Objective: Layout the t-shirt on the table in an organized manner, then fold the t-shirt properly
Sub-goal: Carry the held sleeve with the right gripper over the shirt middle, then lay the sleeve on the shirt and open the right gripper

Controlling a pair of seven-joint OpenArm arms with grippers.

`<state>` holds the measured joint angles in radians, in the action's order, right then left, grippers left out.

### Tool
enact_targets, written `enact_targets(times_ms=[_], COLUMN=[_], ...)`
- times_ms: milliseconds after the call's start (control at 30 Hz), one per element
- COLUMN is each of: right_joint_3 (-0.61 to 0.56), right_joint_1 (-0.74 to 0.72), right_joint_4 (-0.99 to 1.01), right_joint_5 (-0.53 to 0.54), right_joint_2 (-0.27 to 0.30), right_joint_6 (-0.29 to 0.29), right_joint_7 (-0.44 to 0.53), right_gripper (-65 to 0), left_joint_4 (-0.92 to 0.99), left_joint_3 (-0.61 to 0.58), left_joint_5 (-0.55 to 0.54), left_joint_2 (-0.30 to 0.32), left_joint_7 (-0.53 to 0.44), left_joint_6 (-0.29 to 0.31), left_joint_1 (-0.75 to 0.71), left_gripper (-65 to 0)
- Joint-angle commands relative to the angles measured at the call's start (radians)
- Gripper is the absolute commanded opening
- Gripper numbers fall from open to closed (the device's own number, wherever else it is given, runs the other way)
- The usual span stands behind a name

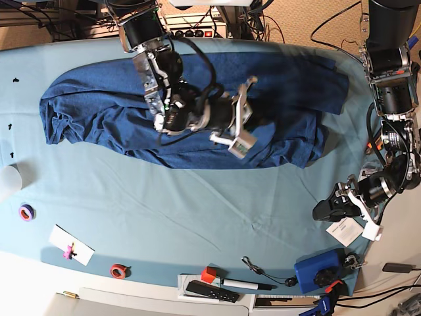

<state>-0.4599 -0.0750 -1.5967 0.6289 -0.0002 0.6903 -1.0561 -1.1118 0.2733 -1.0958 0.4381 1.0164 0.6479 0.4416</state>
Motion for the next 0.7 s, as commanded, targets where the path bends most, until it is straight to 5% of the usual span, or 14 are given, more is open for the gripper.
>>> enact_targets(times_ms=[0,100,367,533,667], right_joint_3=[-0.011,-0.033,0.029,0.253,0.386], right_joint_1=[-0.019,-0.019,-0.022,-0.022,-0.024], right_joint_4=[-0.020,-0.020,-0.020,-0.020,-0.019], right_joint_5=[0.025,0.025,-0.037,-0.047,-0.067], right_joint_2=[-0.005,-0.006,-0.035,-0.134,-0.142], right_joint_6=[0.008,0.008,0.008,-0.132,-0.245], right_joint_7=[0.019,0.034,0.131,0.152,0.176], right_gripper=[-58.8,-41.9,-41.1,-41.1,-41.2], left_joint_4=[-0.015,-0.015,-0.015,-0.015,-0.015], left_joint_3=[0.004,0.004,0.004,0.004,0.004], left_joint_5=[-0.026,-0.026,-0.026,-0.025,-0.026], left_joint_2=[0.016,0.016,0.016,0.016,0.013], left_joint_7=[-0.014,-0.014,-0.014,-0.011,-0.012], left_joint_6=[0.005,0.005,0.003,0.003,0.003], left_joint_1=[0.029,0.029,0.029,0.029,0.027], left_gripper=[-35.0,-35.0,-35.0,-35.0,-35.0])
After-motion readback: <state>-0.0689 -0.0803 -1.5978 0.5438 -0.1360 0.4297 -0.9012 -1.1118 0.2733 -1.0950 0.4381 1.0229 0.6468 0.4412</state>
